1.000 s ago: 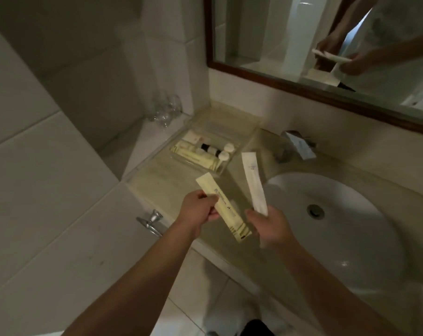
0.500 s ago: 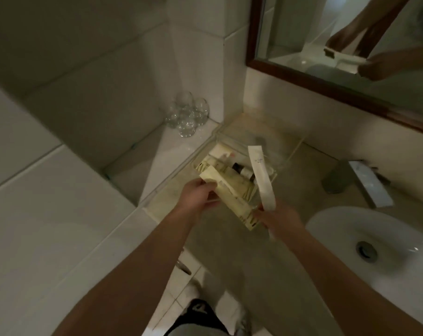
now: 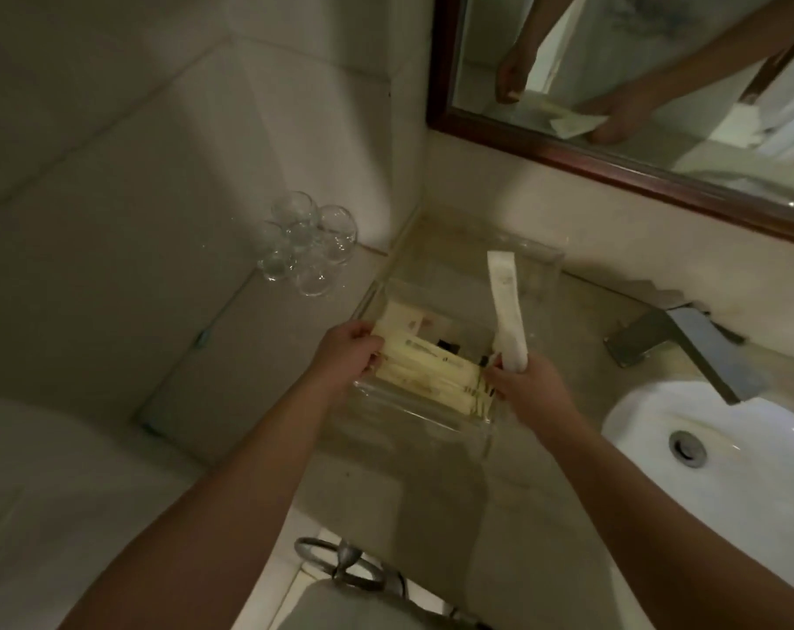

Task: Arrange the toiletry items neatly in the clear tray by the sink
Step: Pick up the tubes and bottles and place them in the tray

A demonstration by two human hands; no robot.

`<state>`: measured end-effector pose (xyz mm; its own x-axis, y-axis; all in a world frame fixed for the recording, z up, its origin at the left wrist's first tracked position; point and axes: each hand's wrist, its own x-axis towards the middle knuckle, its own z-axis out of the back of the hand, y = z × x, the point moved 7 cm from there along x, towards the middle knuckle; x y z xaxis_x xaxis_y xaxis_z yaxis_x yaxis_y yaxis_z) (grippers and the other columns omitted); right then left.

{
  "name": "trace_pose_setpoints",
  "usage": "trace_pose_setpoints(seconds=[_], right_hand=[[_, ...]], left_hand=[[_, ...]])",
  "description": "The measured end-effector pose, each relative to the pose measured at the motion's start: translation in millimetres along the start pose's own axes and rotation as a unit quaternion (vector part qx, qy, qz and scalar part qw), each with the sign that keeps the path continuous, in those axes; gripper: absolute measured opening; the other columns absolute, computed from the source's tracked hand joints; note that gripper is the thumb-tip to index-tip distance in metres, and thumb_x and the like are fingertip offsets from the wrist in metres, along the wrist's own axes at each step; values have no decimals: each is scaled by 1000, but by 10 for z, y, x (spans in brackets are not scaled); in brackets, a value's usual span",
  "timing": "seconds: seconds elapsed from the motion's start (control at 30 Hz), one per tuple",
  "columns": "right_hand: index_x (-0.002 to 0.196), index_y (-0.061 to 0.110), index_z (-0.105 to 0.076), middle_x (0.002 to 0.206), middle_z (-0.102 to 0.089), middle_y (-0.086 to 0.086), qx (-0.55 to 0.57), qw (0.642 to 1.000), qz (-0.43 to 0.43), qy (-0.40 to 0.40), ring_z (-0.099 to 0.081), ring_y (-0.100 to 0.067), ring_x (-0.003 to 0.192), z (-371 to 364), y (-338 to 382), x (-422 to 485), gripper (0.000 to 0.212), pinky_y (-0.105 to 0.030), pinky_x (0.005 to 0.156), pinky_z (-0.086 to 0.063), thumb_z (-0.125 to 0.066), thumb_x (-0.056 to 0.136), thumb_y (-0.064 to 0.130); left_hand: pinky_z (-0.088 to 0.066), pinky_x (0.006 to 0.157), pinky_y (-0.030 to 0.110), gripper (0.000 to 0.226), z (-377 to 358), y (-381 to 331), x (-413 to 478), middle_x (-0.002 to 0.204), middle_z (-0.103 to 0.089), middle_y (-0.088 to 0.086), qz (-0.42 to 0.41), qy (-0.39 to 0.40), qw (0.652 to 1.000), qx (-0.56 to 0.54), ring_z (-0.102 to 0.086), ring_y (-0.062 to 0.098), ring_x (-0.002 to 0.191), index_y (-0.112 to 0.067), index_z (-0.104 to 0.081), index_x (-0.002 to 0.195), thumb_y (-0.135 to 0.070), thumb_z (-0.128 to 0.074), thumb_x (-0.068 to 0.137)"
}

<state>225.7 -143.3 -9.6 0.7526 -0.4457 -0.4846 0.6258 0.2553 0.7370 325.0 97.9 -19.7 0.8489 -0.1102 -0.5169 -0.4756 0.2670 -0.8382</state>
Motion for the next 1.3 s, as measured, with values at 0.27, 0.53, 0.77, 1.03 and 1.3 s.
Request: trace_pose_setpoints(seconds=[0.27,0.53,0.77,1.03,1.3], right_hand=[[88,12,-63,76,-63,-4,-36,999,10,-2,-56,-11,60,-58,129,205,11,-24,50,-40,-72,82,13],[118,16,-60,90,-65,-4,-133,990,37,1,-62,-16,73,-196,-21,288,38,-27,55,-47,-70,81,13],[113,13,-61,81,-60,2,-123,992,29,20,-59,-11,67,-240,-44,248,32,-25,52,-45,-71,83,14],[91,14,-66,68,-65,4,-12,992,113,51,-59,-3,52,-257,404,-54,17,-19,48,-49,-77,81,22],[82,6,-59,62,-61,-4,124,986,108,25,-58,-7,49,-187,537,-131,16,-23,50,-50,-75,80,7]], left_hand=[[-52,67,27,8,142,-165,254,82,-69,10,-24,-35,998,39,-62,18,69,-9,-67,92,-13,-64,85],[-42,68,25,16,166,94,302,81,-63,3,-69,-48,968,238,-62,21,77,-14,-64,92,-16,-71,78],[-52,75,31,11,161,143,290,88,-70,12,-46,-67,981,175,-66,22,77,-8,-69,91,-15,-66,84],[-59,70,37,14,-259,-531,123,90,-69,11,-141,6,990,25,-68,28,83,-19,-57,82,-13,-69,83],[-56,75,40,18,-608,-457,-82,91,-66,6,-122,116,985,-27,-64,20,80,-18,-59,92,-17,-73,81]])
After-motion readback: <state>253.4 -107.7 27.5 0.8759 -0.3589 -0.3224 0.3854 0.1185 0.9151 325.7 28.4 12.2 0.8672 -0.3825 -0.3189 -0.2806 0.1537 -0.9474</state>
